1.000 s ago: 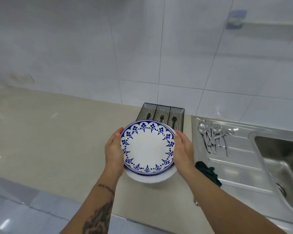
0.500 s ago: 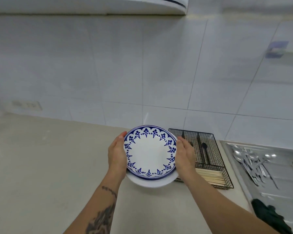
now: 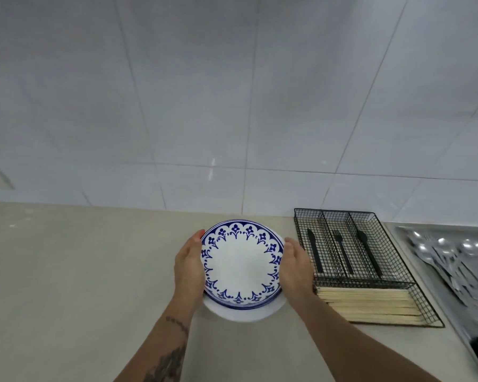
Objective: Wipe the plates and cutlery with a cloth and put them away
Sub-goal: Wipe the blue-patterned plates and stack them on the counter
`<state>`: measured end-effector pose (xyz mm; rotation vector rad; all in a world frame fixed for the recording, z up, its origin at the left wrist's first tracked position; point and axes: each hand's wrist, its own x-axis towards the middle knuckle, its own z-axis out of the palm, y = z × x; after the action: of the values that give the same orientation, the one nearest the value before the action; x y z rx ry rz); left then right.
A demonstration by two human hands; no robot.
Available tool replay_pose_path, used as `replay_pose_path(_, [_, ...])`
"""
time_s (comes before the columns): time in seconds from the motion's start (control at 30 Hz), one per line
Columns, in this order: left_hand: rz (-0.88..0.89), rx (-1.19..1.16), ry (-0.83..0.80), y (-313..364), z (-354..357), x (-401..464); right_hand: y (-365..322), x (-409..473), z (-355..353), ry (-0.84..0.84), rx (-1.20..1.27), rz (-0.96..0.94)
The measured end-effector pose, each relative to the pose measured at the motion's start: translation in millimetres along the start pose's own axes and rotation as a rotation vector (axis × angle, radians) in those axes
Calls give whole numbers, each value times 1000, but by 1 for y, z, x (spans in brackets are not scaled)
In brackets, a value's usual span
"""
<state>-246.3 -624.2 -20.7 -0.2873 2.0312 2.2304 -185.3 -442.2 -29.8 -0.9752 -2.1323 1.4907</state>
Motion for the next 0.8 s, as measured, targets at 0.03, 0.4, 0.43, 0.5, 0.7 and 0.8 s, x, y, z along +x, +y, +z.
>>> replay_pose_path(0.03, [-7,8,-5,-5,1,11,2,5,7,3,-4,16])
replay_pose_path(0.4, [-62,22,-49,-39,28,81,17,60,43,23,-13,153])
replay_pose_path(0.43, [-58,24,-51,-39,31,85,17,64,44,25,-16,161])
replay_pose_path(0.5, [-49,33,-58,-39,36,94,14,72,47,34,-24,178])
replay_pose_path(0.7, [-43,36,-8,-35,54,111,4,97,48,-68,-68,157])
replay_pose_path(0.8, [-38,46,28,-35,59,113,29,130,46,-211,-106,173])
